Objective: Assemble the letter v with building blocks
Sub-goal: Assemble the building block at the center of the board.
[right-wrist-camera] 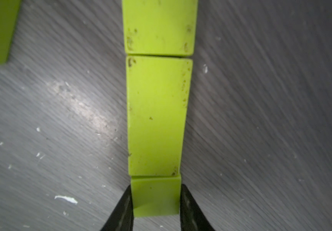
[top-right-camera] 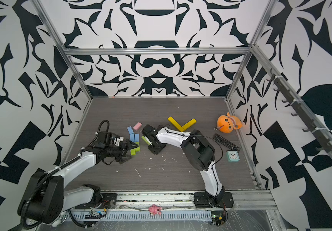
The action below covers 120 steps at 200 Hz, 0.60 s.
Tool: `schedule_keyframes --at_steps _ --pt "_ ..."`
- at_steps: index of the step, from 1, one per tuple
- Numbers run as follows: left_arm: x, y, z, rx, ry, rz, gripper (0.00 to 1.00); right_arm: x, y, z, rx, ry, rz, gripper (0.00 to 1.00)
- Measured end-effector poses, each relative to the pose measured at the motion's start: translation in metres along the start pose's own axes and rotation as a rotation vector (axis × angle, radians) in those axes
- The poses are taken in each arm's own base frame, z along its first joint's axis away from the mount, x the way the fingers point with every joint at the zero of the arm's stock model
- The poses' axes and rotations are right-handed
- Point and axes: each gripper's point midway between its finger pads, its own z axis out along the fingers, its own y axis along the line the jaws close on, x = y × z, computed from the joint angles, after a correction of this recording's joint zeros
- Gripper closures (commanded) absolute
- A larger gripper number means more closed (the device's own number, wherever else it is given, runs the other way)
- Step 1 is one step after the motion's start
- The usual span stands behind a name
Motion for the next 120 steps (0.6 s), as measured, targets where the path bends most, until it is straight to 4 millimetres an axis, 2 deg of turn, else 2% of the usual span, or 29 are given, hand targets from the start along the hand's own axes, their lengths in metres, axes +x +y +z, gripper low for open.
schedule_keyframes --at_steps 120 --pt "-0.0002 0.0002 -0.0001 0.000 0.000 0.002 0.01 -0.0002 -0.0007 -0.0004 0.015 0.003 -0.005 0.56"
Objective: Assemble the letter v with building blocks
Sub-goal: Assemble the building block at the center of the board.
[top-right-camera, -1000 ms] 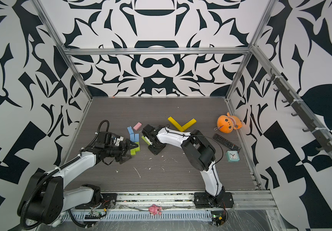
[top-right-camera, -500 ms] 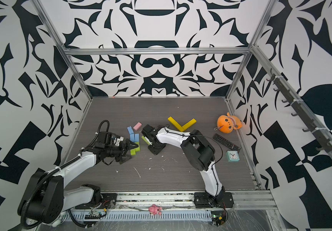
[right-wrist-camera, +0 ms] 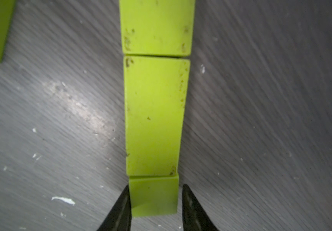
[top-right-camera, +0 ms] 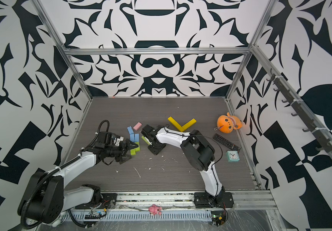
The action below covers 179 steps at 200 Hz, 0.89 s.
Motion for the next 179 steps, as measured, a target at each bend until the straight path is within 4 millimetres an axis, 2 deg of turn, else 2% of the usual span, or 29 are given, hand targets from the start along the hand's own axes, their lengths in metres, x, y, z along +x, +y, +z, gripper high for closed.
schedule_keyframes --at_steps 179 --pt "0.0000 0.0001 0.0000 0.000 0.000 0.007 0.01 -0.0011 0.0014 0.0002 -0.006 0.006 -0.001 0.56"
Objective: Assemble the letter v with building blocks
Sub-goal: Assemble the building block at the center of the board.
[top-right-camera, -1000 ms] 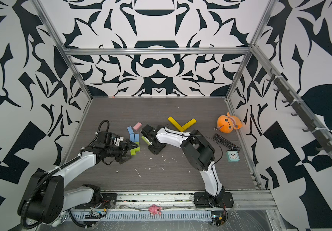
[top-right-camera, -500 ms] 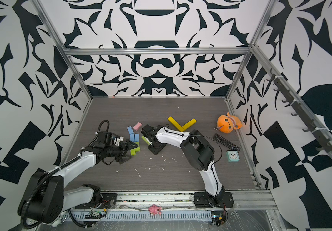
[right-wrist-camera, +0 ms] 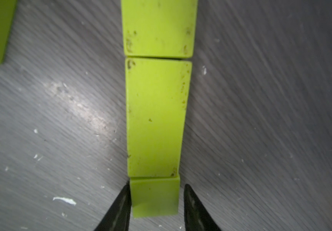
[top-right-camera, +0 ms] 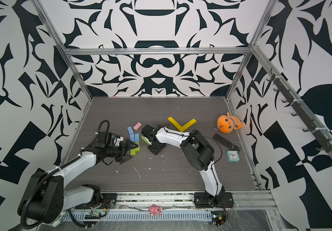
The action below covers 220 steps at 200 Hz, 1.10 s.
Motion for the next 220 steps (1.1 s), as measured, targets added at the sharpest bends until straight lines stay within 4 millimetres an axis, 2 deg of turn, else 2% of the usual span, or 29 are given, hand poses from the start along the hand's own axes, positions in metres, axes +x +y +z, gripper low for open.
schedule_keyframes --at_steps 164,220 --pt "0.0000 0.0016 0.0010 -0.005 0.003 0.002 0.00 -0.0013 0.0039 0.0002 -0.009 0.003 -0.005 0.61" --pt "0.0000 0.0017 0.0010 -0.005 0.003 0.002 0.01 -0.0014 0.0037 0.0002 -0.008 0.003 -0.004 0.57"
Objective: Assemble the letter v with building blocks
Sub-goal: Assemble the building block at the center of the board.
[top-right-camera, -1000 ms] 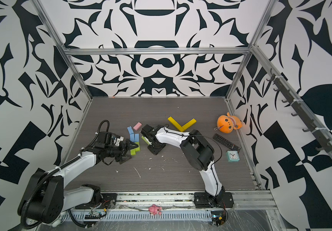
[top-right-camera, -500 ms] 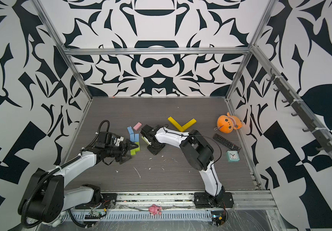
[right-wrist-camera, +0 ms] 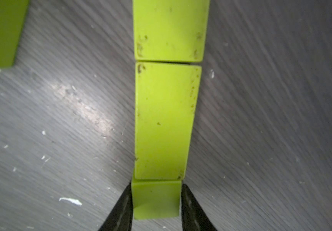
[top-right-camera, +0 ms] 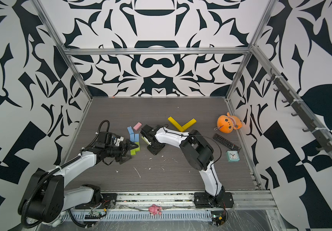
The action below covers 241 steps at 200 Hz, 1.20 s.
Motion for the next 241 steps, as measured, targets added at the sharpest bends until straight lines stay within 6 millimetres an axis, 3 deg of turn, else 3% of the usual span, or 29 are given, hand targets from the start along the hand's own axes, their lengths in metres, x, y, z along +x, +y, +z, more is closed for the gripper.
schedule_keyframes --at_steps 44,131,241 --pt "0.0001 0.0002 0.0000 -0.001 0.000 -0.001 0.01 -0.0007 0.0000 0.0000 0.000 -0.003 0.007 0.54" --pt "0.0009 0.0007 -0.0003 -0.003 0.002 -0.003 0.01 -0.0007 0.0013 0.0003 -0.001 0.001 0.011 0.58" --pt "0.0017 0.0004 -0.0012 -0.003 0.002 -0.001 0.01 -0.0002 0.0003 -0.0026 0.000 -0.040 0.037 0.35"
